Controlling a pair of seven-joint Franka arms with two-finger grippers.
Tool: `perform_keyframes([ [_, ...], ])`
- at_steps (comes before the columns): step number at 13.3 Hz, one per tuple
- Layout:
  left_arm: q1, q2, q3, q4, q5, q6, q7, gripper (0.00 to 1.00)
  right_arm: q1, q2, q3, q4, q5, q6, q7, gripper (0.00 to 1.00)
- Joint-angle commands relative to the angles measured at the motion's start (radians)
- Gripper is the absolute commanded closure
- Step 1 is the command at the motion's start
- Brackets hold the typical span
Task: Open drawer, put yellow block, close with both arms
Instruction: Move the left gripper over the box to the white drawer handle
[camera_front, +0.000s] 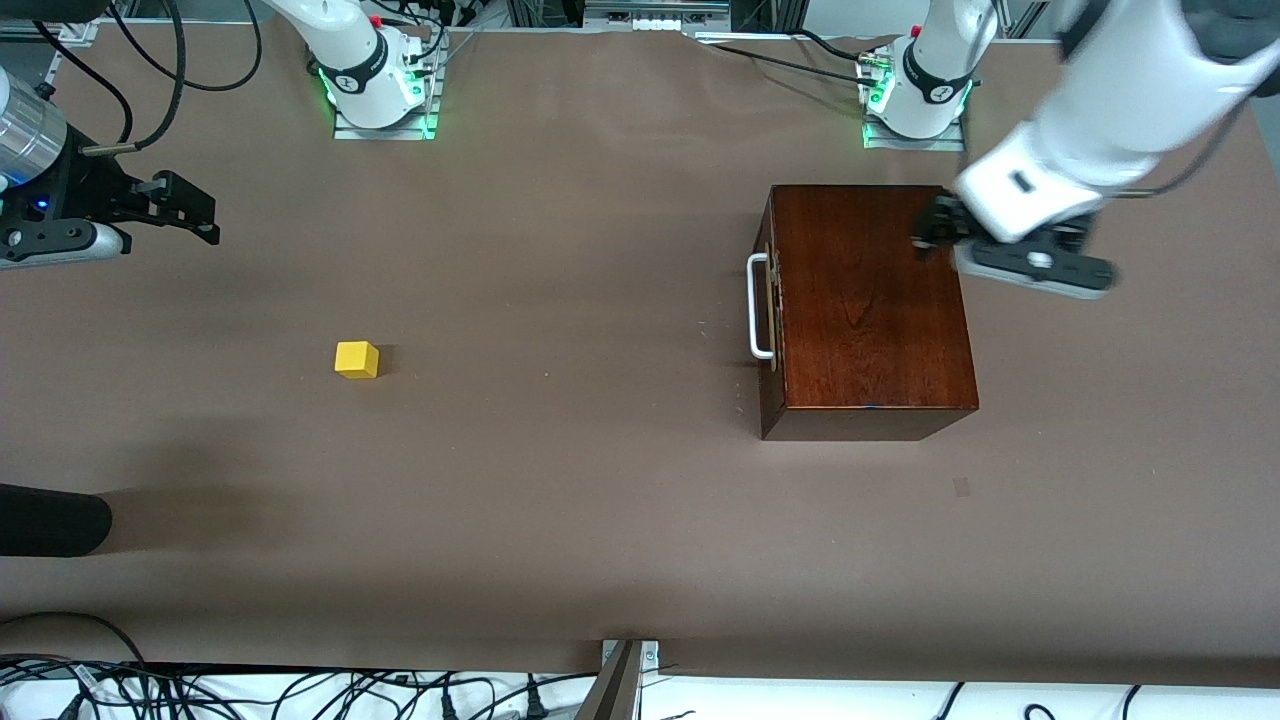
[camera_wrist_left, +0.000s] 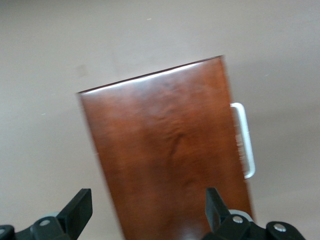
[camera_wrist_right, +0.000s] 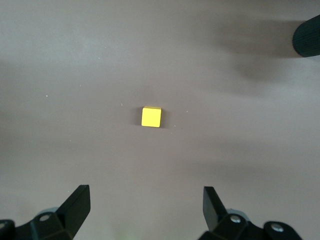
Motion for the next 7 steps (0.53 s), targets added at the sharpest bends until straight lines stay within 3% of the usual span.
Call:
perform_keyframes([
  [1, -0.104, 0.194, 0.007, 0.206, 0.023, -0.031, -0.078, 0.0, -0.006, 0.014, 0.002, 0.027, -0.006, 0.005, 0.001, 0.0],
  [4, -0.17, 0.328, 0.007, 0.262, 0.018, 0.027, -0.242, 0.0, -0.007, 0.014, -0.013, 0.023, -0.002, -0.009, 0.001, 0.0],
  [7, -0.202, 0.382, 0.004, 0.244, 0.023, 0.113, -0.273, 0.0, -0.007, 0.019, -0.021, 0.026, 0.006, 0.008, 0.001, 0.0],
])
